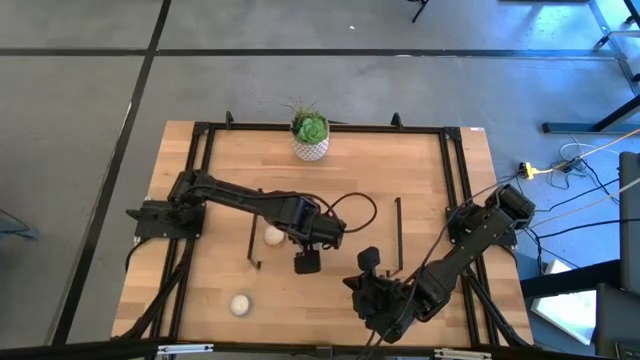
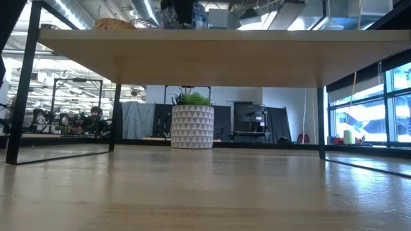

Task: Pick & Place candle stick holders
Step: Put the top blue scented candle on the shelf

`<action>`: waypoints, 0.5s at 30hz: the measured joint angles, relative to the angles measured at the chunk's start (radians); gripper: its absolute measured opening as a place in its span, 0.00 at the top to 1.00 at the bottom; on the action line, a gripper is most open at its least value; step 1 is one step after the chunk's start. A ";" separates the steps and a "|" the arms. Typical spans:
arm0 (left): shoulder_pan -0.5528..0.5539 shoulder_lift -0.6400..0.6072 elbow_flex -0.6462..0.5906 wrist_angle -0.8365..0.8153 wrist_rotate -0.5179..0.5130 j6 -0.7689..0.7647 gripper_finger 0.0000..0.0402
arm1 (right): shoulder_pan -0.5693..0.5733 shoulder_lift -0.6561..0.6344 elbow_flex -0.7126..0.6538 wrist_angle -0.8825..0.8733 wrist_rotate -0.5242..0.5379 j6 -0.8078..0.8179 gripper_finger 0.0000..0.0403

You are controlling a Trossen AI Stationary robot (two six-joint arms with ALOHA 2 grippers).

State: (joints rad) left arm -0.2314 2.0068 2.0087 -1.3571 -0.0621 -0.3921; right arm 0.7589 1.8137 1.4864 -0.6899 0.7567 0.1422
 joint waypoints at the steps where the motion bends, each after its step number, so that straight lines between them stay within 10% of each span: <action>1: -0.004 0.000 0.000 0.000 0.003 0.016 0.23 | 0.000 0.000 0.000 0.000 0.000 0.000 1.00; 15: -0.039 0.000 0.000 -0.009 0.016 0.222 0.25 | 0.000 0.000 0.000 0.002 -0.001 0.000 1.00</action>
State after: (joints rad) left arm -0.2705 2.0068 2.0087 -1.3659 -0.0460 -0.1705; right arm 0.7589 1.8137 1.4864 -0.6884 0.7555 0.1421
